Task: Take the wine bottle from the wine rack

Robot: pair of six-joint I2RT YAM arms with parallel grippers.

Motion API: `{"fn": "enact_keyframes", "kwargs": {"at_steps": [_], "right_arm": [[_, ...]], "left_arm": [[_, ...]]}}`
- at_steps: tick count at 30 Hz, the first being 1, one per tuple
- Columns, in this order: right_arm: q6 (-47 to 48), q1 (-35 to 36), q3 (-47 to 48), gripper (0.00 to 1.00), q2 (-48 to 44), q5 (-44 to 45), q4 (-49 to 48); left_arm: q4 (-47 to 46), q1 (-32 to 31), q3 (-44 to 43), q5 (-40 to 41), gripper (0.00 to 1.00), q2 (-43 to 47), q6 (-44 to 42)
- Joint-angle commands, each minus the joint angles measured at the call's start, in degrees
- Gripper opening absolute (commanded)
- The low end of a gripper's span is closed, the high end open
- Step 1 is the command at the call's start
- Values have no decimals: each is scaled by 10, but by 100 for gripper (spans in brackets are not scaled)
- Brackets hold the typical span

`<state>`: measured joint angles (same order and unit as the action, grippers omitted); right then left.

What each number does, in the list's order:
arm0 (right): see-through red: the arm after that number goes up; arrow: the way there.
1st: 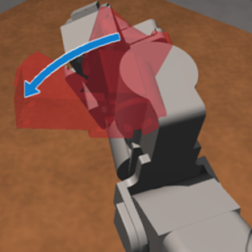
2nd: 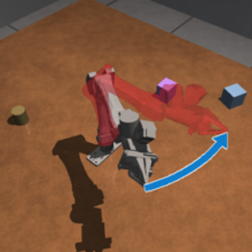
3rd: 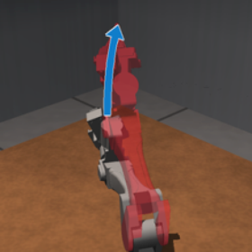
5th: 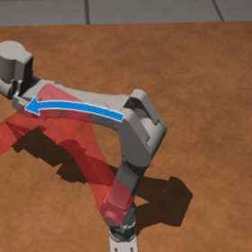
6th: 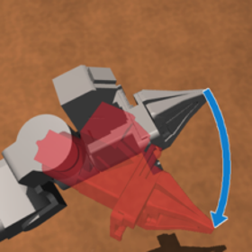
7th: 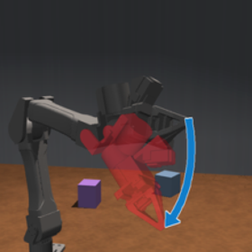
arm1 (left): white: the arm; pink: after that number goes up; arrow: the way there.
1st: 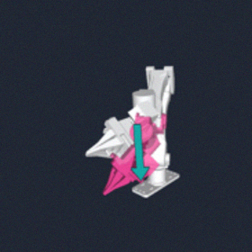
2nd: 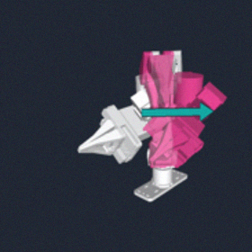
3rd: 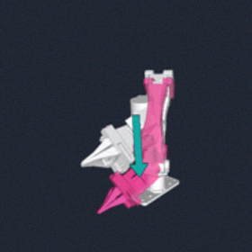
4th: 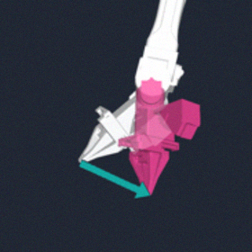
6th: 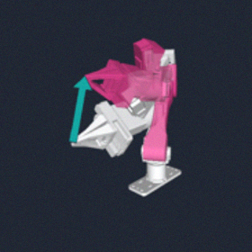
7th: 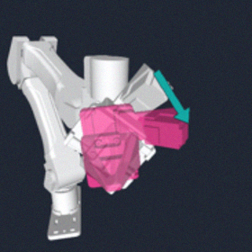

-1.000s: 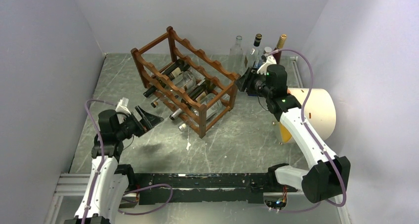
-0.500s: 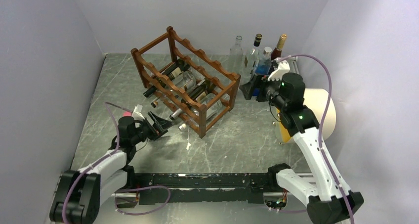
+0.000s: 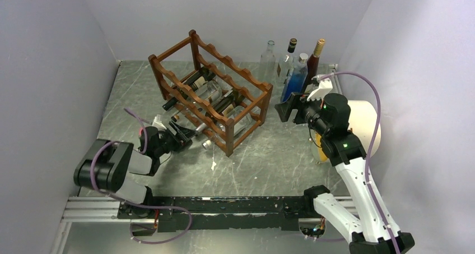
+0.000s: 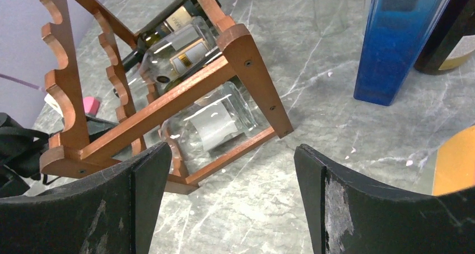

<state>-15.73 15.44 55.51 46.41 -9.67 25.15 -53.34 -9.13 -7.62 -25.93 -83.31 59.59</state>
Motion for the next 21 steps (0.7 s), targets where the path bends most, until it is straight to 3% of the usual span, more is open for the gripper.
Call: {"fn": "enact_keyframes", "kwargs": {"at_steps": [1, 7, 11, 15, 21], "right_arm": [[8, -1, -5, 85, 0, 7, -4], [6, -1, -9, 85, -3, 13, -13], [6, -1, 1, 85, 6, 11, -14], [7, -1, 7, 85, 15, 11, -11], [1, -1, 0, 85, 17, 7, -18]], "left_arm": [[-161, -5, -20, -24, 75, -85, 20], [-365, -5, -20, -51, 67, -250, 71], [-509, -4, -26, -57, 68, -364, 121], [-504, -10, -28, -37, 65, -380, 99], [-421, -10, -39, -20, 54, -335, 54]]}}
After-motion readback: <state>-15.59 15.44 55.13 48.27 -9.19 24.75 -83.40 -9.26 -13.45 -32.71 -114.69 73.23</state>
